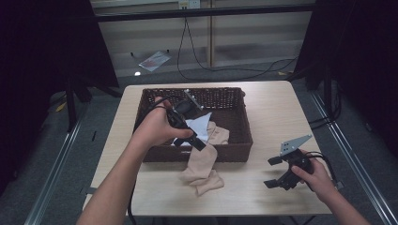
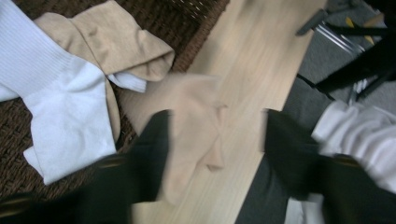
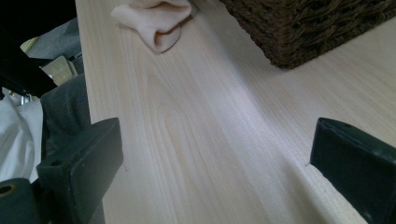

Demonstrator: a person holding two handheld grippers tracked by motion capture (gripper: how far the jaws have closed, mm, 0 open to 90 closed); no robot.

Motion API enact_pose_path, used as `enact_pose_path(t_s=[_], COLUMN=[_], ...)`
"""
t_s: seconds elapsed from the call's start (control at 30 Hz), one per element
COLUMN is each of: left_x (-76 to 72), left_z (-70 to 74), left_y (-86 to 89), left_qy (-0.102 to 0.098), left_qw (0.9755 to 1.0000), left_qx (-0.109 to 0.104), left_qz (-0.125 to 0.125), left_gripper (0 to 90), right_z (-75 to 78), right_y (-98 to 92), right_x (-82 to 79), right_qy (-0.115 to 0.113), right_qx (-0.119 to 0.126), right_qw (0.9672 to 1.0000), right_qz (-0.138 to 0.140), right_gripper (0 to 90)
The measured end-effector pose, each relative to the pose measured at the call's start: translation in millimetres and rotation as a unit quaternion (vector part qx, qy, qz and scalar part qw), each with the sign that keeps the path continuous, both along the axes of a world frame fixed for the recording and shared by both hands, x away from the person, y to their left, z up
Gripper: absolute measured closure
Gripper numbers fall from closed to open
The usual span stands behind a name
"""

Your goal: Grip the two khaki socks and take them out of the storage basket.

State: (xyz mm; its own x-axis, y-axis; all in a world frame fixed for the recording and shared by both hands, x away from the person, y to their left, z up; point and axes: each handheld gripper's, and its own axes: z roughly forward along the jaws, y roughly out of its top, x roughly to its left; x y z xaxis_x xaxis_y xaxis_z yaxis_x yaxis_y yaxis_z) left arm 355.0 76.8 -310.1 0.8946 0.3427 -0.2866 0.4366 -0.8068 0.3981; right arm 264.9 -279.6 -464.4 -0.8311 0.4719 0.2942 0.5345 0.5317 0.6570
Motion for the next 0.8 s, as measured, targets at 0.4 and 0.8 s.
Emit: enact_pose_path(t_s=[0.4,0.8], left_x=[-17.0,-32.6], left_z=[-17.7,-41.6], left_y=[2.3,10.0], left_qy=[-0.042,-0.052], left_qw=[0.9991,0.9985], left_qx=[-0.007,-0.010], left_qz=[-0.006,-0.009], left_gripper=[17.0,14.4], right_z=[0.2,-0.8], right_y=[-0.1,0.7], right_x=[-0.5,-0.4], right_qy=[0.000,0.001], right_qx=[-0.002,-0.002], right_qw=[1.0000,1.0000], right_qz=[-0.001,0.000], right_gripper=[1.8,1.8])
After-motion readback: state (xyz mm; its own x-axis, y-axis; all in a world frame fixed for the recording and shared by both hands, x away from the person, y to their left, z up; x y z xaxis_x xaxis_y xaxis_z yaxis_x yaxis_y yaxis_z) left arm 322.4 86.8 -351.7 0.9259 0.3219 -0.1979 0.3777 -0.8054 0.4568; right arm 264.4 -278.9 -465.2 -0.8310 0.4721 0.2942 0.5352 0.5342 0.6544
